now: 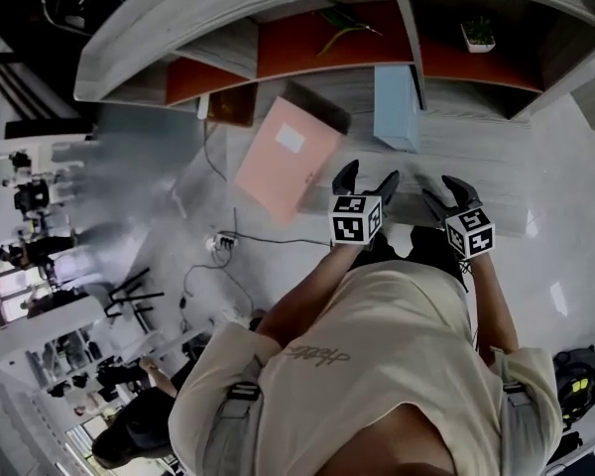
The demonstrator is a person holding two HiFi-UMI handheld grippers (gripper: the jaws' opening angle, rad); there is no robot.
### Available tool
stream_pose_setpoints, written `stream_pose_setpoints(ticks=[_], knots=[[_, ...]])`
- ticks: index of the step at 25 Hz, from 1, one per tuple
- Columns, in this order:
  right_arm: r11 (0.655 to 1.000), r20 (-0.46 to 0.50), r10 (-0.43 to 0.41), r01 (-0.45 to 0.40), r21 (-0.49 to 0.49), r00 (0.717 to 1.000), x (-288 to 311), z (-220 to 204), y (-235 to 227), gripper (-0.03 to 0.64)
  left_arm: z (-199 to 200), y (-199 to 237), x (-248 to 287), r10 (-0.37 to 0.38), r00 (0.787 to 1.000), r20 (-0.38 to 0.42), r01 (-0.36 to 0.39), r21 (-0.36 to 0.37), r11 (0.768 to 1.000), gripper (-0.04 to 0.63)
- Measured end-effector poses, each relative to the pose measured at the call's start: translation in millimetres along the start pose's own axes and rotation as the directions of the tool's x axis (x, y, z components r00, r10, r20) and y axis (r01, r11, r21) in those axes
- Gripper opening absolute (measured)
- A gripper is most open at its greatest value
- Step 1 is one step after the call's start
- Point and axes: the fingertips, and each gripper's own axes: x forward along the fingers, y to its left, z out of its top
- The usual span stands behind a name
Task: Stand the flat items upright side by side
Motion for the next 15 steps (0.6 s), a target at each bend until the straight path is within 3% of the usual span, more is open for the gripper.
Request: stream_pose_setpoints(ticks=[8,13,15], knots=[[0.998,-0.004,-0.005,0.005,-0.067,1.0,38,19,68,0.238,-21,67,-59,-0.005,0.997,0.079,0.01,-0.068,0.998,0.399],[0.995,-0.008,0.023,-0.024,-0.101,1.0,71,33,129,0.241,-20,113,-102,-0.001,0.99,0.144,-0.005,0.037,0.999,0.397],[0.994,-0.022,0.034,-0.036,-0.101,0.999,82,30,152,0.241,-25,128,-116,-0.015,0.987,0.158,0.01,0.029,1.0,0.393]])
